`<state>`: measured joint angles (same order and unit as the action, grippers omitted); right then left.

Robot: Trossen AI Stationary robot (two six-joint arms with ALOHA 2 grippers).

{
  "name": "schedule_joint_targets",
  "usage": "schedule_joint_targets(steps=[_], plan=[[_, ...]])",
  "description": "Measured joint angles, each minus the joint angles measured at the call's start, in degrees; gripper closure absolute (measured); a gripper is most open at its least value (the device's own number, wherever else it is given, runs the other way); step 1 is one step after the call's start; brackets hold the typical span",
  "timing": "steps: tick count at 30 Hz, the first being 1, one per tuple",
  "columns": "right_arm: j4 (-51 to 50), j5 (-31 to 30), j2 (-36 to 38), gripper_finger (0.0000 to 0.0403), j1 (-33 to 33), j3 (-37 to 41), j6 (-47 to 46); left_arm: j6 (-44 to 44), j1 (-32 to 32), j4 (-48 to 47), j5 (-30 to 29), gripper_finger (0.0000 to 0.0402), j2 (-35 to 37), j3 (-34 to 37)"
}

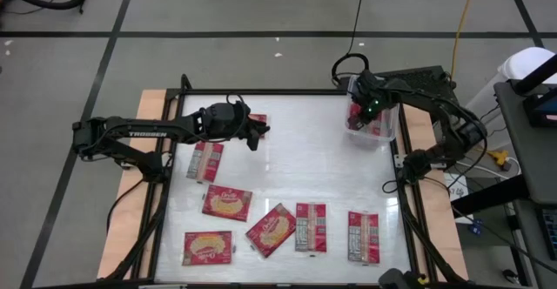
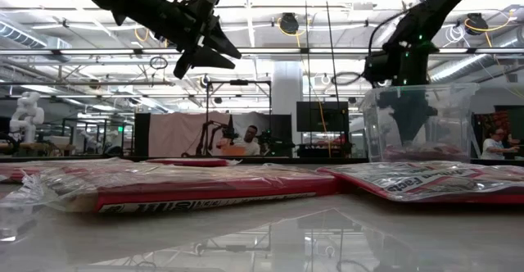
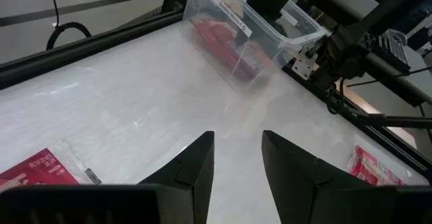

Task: Sort popcorn bags into baskets
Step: Put the red popcorn bag into the transparent container

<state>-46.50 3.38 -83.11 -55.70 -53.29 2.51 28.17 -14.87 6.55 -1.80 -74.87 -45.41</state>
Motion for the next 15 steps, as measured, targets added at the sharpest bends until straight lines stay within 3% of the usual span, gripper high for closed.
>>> schedule_joint_targets(steps=[8,15], plan=[[-5.21,0.01,5.44,0.0403,-0.04,-0.47,-0.49,-0.94,0.0,-0.56,-0.02,0.0275,0.0,0.0],[-9.24,-0.36,5.54,0.0402,-0.15,-0.56,-4.32,-0.95,0.0,-0.66,-0.02,0.0275,0.0,0.0]])
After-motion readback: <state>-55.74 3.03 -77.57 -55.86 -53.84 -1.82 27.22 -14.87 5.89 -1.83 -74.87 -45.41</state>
